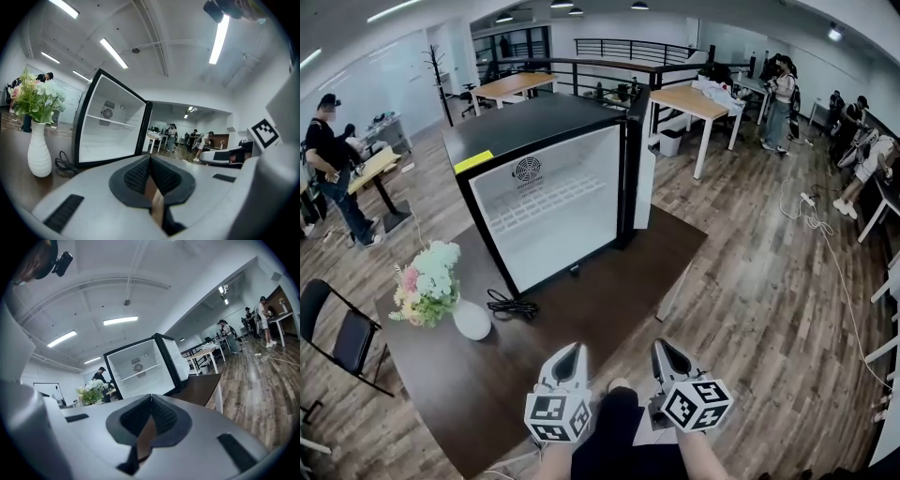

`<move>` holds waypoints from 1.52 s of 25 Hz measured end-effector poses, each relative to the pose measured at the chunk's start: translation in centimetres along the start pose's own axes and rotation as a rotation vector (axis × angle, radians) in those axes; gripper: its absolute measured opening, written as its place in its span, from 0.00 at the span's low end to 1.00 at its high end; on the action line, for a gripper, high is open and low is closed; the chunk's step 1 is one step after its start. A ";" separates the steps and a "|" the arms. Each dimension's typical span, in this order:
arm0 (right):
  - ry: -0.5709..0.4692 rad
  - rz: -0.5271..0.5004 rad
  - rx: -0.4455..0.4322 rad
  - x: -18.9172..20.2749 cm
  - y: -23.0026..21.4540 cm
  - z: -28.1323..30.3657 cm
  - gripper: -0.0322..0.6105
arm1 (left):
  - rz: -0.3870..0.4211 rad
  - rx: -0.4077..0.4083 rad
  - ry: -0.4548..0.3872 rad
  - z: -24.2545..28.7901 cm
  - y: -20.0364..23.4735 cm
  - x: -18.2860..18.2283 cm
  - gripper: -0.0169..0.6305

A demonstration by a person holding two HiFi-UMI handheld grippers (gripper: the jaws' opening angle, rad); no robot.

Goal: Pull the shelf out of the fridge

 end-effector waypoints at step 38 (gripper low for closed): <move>0.202 -0.083 -0.340 -14.6 -4.2 25.0 0.04 | -0.340 -0.298 -0.154 15.0 12.5 -9.8 0.03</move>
Point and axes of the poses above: the fingertips, and each gripper's own axes: z forward along the fingers, y to its left, x out of its underside, the point moved 4 cm from there along -z, backward along the fingers, and after that the axes turned 14 degrees about y, right-handed, at the moved point
